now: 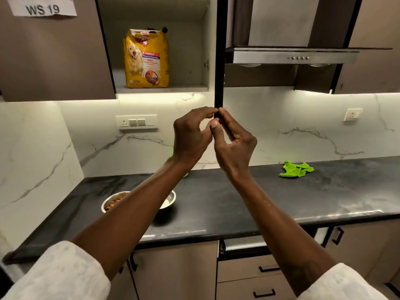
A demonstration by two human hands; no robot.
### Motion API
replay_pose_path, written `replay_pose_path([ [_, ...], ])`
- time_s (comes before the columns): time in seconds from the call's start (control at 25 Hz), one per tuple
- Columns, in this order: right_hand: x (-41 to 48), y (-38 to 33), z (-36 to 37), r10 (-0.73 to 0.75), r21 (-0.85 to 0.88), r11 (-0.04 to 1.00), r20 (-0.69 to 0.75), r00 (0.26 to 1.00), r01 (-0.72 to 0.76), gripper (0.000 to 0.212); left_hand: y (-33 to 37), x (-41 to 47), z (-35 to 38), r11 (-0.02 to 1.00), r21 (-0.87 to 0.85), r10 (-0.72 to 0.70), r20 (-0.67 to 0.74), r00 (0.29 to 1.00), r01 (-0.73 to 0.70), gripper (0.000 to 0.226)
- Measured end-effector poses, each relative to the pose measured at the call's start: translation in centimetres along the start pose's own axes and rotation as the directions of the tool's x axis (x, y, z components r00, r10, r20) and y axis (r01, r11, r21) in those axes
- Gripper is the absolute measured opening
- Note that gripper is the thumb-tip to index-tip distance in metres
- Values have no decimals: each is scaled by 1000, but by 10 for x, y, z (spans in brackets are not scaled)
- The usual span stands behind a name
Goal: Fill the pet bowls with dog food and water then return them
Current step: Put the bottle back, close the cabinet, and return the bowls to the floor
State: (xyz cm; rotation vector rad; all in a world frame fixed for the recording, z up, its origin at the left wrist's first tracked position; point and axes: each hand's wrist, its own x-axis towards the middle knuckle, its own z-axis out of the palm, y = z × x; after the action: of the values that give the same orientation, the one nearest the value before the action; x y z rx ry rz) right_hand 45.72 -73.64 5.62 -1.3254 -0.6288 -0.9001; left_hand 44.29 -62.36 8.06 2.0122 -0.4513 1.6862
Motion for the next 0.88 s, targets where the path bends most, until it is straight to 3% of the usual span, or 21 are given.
replay_pose_path([
  [0.44,-14,13,141,-69,110,993,198,978,48,29,-127,-6,-95,934,353,93,-70,993,-63,27],
  [0.76,2,72,275,-100,-22,994,300,949,111,35,-272,15,-136,880,470,74,-5,997,-63,41],
  [0.88,12,93,314,-141,-49,986,242,960,157,32,-324,21,-140,834,532,111,93,989,-144,54],
])
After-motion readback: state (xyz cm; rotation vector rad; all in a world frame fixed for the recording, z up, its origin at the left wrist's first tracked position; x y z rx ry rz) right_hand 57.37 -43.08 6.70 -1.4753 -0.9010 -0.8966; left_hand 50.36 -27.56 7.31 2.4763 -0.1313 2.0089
